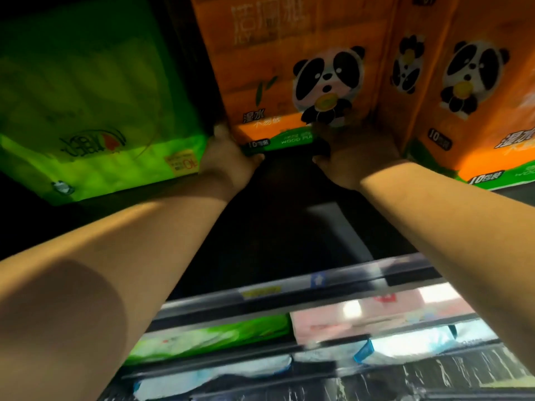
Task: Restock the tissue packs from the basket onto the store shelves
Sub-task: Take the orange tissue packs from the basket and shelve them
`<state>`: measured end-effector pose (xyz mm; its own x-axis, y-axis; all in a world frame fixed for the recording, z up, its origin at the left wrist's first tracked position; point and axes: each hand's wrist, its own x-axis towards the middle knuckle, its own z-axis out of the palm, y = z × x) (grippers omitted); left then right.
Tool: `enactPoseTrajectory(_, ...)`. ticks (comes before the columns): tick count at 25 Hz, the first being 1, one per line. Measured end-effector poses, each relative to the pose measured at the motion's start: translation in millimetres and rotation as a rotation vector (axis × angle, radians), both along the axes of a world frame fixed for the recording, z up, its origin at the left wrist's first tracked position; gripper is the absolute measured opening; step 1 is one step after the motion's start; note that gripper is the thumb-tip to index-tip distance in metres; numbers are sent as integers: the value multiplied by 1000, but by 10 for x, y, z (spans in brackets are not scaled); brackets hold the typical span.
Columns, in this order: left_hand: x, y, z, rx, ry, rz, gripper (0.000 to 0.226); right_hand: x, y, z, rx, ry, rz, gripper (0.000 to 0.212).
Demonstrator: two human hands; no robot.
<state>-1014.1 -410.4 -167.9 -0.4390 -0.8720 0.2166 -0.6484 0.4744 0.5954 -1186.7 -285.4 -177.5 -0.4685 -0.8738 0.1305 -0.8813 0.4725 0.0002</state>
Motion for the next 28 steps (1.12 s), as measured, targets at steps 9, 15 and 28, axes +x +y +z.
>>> enactPoseTrajectory(9, 986, 1097, 594, -228, -527, -233, 72, 1156, 1061, 669, 102, -97, -114, 63)
enactPoseTrajectory(15, 1604, 2028, 938, -216, -499, -420, 78, 1891, 2292, 950, 16, -160, -236, 62)
enactPoseTrajectory(28, 1679, 4362, 693, -314, -434, -913, 76, 2701, 5058, 680, 20, -237, -573, 73)
